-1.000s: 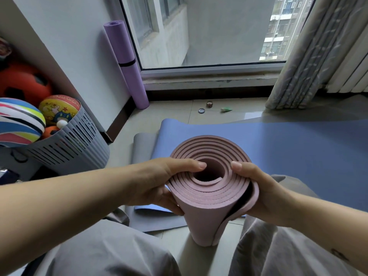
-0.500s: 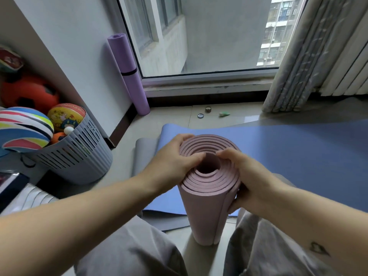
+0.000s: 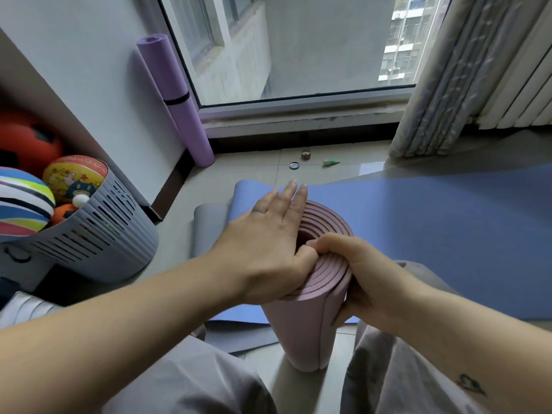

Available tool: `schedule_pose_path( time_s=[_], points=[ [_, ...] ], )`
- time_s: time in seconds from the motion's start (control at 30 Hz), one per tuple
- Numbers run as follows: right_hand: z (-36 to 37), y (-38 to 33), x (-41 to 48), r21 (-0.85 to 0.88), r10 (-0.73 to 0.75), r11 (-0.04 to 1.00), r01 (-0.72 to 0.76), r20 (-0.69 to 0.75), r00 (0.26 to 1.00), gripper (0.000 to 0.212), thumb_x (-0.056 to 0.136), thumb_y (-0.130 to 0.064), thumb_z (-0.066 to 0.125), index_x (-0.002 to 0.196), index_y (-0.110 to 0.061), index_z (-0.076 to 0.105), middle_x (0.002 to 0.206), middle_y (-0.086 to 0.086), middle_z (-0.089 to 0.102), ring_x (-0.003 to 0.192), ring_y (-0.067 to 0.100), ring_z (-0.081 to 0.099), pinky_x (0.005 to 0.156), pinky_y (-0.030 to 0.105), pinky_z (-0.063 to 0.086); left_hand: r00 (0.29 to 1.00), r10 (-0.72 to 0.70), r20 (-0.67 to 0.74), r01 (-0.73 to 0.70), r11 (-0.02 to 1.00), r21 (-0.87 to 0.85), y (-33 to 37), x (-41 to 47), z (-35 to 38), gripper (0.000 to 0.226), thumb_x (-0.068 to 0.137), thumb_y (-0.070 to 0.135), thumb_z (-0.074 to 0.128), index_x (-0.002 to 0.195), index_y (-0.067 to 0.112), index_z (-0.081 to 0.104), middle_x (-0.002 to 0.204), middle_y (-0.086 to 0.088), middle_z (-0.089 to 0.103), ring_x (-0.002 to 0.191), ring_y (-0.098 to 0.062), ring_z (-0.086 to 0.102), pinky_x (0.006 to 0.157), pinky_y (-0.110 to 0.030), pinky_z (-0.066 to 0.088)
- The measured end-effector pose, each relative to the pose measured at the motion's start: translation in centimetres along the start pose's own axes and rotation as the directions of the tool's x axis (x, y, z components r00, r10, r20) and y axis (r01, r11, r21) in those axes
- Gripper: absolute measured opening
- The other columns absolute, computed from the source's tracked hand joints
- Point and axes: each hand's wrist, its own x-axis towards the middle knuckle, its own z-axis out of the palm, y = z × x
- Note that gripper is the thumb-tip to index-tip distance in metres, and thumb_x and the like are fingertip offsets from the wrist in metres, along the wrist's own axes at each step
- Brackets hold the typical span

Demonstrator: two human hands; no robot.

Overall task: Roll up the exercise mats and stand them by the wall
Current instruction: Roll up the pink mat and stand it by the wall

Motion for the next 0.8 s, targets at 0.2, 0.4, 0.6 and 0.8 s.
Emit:
schedule_pose_path(
  time_s=[0.2, 0.4, 0.6, 0.8],
  points=[
    [-1.3, -0.3, 0.9, -0.057, 0.005, 0.998, -0.004, 0.027, 1.000, 0.019, 0.086, -0.018, 0.053, 0.083, -0.009, 0.069, 0.062, 0.008, 0.063, 0.050, 0.016, 0.061, 0.043, 0.021, 0.043, 0.999, 0.039, 0.019, -0.038, 0.996, -0.078, 0.6, 1.2, 0.1, 0.087, 0.076, 0.055, 0.021, 0.153, 0.026, -0.008, 0.159, 0.006, 0.010, 0.139, -0.024, 0.023, 0.112, -0.041, 0.028],
    [-3.3, -1.6, 3.7, -0.152, 0.057, 0.987, -0.055, 0.007, 0.998, 0.029, 0.085, -0.030, 0.048, 0.083, -0.015, 0.072, 0.071, 0.006, 0.068, 0.060, 0.019, 0.063, 0.055, 0.034, 0.047, 1.000, 0.012, -0.013, -0.013, 0.992, -0.125, 0.2, 5.5, -0.3, 0.089, 0.072, 0.062, 0.015, 0.154, 0.027, 0.007, 0.153, 0.000, 0.025, 0.135, -0.025, 0.029, 0.106, -0.035, 0.027],
    [-5.0, -1.5, 2.7, -0.146, 0.047, 0.988, -0.051, -0.030, 0.998, 0.038, 0.081, -0.039, 0.054, 0.105, -0.015, 0.072, 0.088, 0.010, 0.069, 0.079, 0.028, 0.064, 0.065, 0.046, 0.048, 0.728, 0.029, -0.685, -0.383, 0.845, -0.372, 2.3, 3.6, 2.3, 0.029, 0.084, 0.029, 0.039, 0.089, 0.012, 0.062, 0.092, 0.005, 0.050, 0.090, -0.019, 0.048, 0.079, -0.028, 0.039],
    [-4.6, -1.3, 1.3, -0.149, 0.011, 0.989, -0.017, -0.044, 0.999, 0.027, 0.077, -0.040, 0.059, 0.088, -0.019, 0.073, 0.080, 0.009, 0.066, 0.076, 0.028, 0.063, 0.068, 0.045, 0.046, 0.904, 0.038, -0.426, -0.136, 0.970, -0.200, 4.5, 0.0, 2.5, 0.068, 0.082, 0.067, 0.017, 0.103, 0.020, 0.062, 0.102, 0.005, 0.060, 0.122, -0.018, 0.037, 0.104, -0.046, 0.032]
  ],
)
